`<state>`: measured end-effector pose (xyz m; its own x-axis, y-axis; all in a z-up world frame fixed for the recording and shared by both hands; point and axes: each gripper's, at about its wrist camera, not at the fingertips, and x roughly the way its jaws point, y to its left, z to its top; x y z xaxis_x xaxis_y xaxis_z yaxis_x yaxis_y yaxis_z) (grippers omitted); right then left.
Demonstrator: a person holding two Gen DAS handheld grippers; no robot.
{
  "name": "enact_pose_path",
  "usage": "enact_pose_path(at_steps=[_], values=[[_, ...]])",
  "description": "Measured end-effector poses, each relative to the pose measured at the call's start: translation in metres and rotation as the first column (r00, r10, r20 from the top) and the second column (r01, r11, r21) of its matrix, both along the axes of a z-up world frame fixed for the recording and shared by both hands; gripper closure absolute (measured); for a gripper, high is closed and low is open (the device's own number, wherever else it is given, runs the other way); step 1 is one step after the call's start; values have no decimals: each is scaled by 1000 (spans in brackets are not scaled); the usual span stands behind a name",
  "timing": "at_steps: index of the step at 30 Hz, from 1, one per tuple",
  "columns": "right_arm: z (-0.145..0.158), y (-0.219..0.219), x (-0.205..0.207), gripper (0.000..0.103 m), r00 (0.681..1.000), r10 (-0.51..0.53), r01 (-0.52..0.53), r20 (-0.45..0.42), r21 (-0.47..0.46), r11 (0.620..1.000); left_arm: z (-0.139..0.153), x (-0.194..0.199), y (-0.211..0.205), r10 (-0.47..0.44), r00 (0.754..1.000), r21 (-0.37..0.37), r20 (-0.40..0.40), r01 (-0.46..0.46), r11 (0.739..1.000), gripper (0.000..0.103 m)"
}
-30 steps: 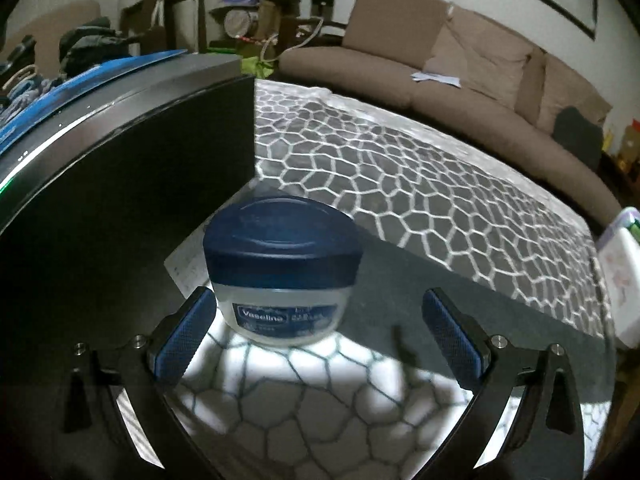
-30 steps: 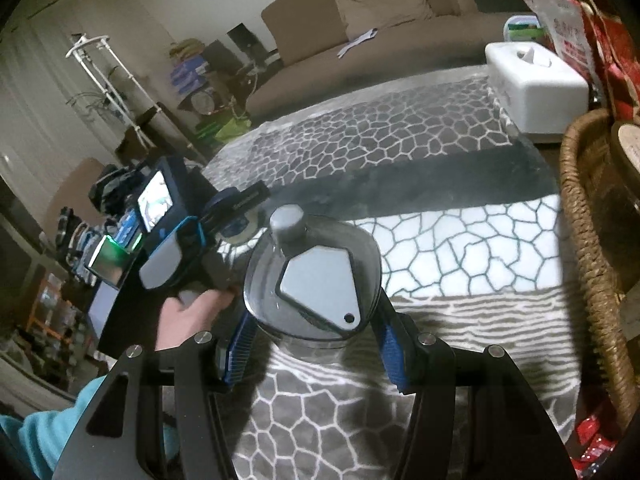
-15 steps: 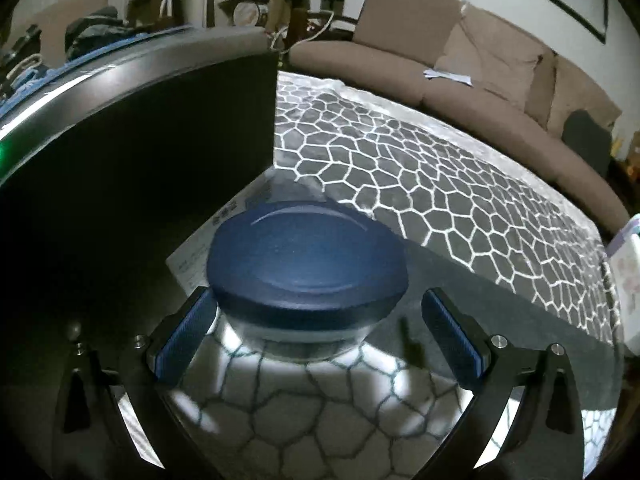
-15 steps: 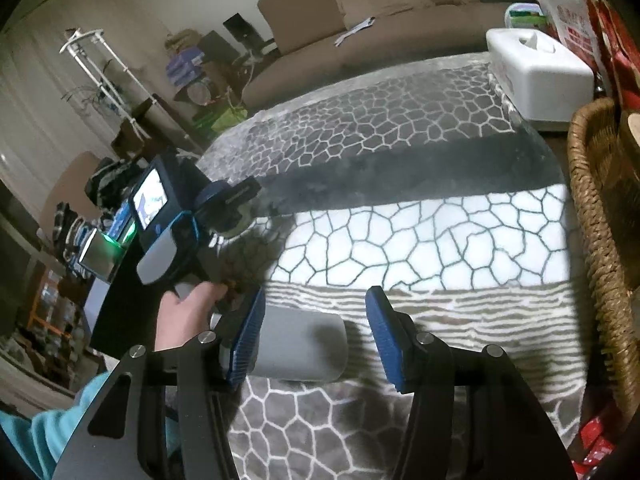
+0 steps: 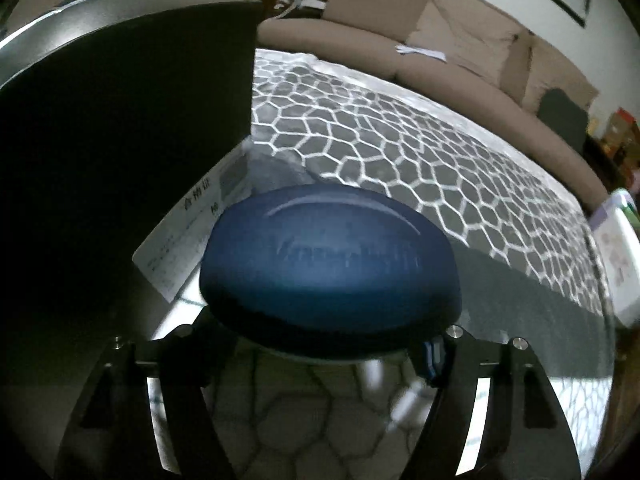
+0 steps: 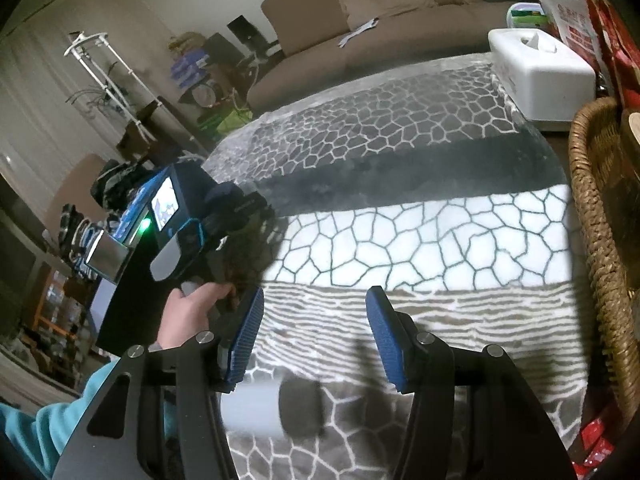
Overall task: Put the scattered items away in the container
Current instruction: 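Grasp the blue-lidded Vaseline jar with the left tool while the right tool holds the canister, then lift the Vaseline jar with the left tool while the right tool lifts the canister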
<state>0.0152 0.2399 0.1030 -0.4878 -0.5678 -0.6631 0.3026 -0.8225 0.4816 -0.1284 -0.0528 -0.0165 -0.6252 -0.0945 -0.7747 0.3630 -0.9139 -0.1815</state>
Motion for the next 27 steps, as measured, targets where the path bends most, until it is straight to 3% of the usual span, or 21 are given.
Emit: enact_pose_path(at_steps=[5, 10, 22, 25, 27], values=[[-1, -2, 2, 48, 1000, 7, -7, 0, 12, 1000, 5, 31, 2, -125, 992, 37, 9, 125, 991, 34], [-2, -2, 7, 48, 1000, 25, -25, 6, 31, 999, 11, 81, 7, -272, 961, 63, 45, 269, 961, 34], [32, -41, 54, 42, 966, 229, -204, -123, 190, 960, 21, 182, -3, -367, 925, 54, 95, 363, 930, 34], [44, -59, 59, 39, 939, 327, -285, -108, 287, 915, 24, 203, -1, -397, 912, 55, 102, 393, 918, 34], [48, -84, 70, 35, 893, 445, -370, -68, 453, 811, 23, 214, 0, -406, 907, 57, 108, 402, 914, 34]])
